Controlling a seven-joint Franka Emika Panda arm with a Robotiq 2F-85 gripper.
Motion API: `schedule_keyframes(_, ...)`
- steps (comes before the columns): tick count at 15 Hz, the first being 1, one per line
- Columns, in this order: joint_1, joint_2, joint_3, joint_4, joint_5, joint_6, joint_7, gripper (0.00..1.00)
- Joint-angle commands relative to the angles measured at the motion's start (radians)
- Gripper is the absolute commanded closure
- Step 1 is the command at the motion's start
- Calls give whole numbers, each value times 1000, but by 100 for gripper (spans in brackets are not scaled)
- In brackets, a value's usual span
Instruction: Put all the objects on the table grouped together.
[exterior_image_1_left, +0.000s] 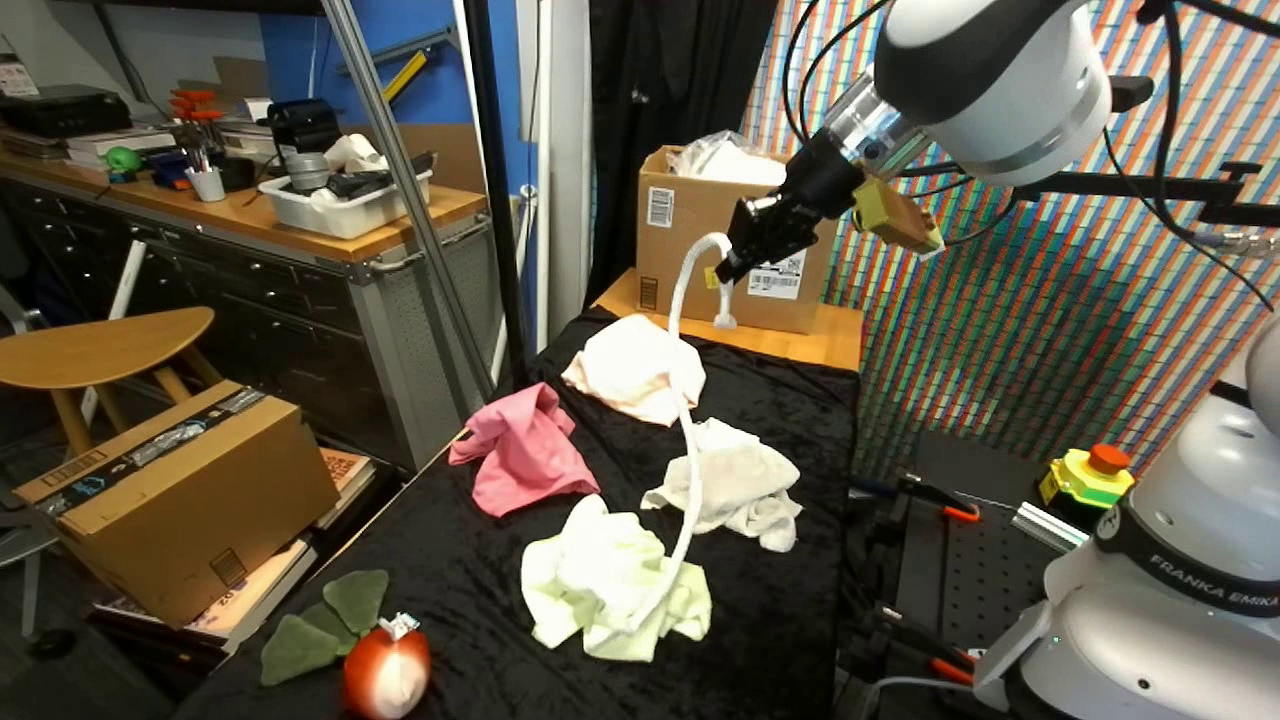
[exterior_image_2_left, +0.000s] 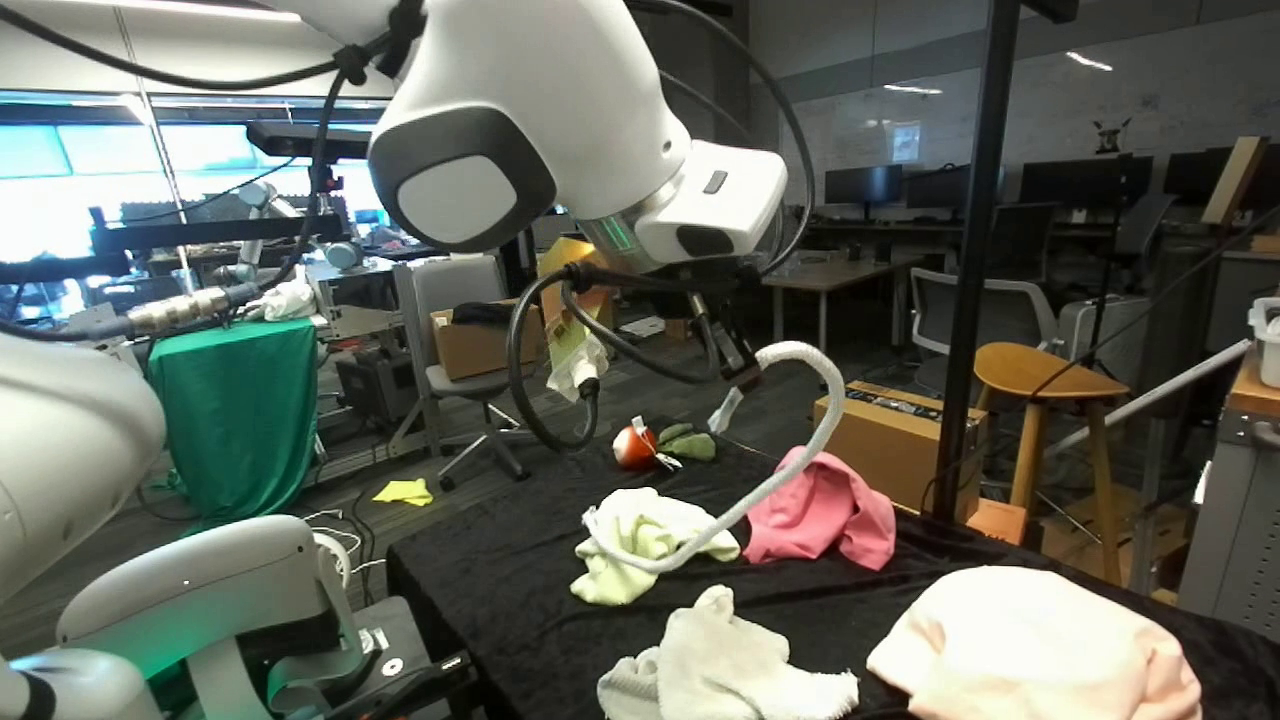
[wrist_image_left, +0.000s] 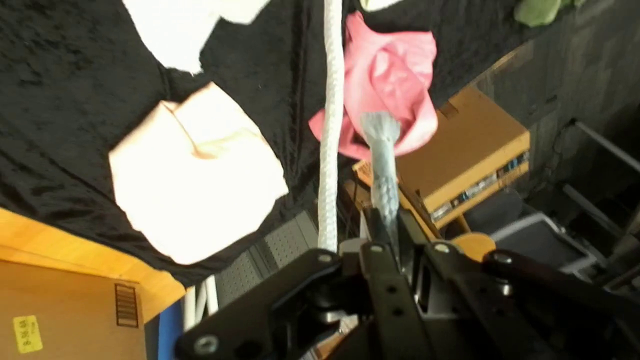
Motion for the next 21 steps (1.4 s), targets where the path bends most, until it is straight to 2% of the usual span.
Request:
schedule_keyframes(1, -107, 54, 137, -1, -125, -104, 66, 95)
schedule_keyframes(5, -147, 120, 299, -5, -189, -132, 103, 95)
schedule_keyframes(9, -119, 181, 423, -5, -179, -142, 99, 94)
schedule_keyframes(13, -142, 250, 574, -6, -211, -131, 131, 94)
schedule_keyframes(18, -270, 295, 730, -7, -386, -140, 259, 94)
schedule_keyframes(21, -384, 299, 807, -7, -494, -120, 330, 94)
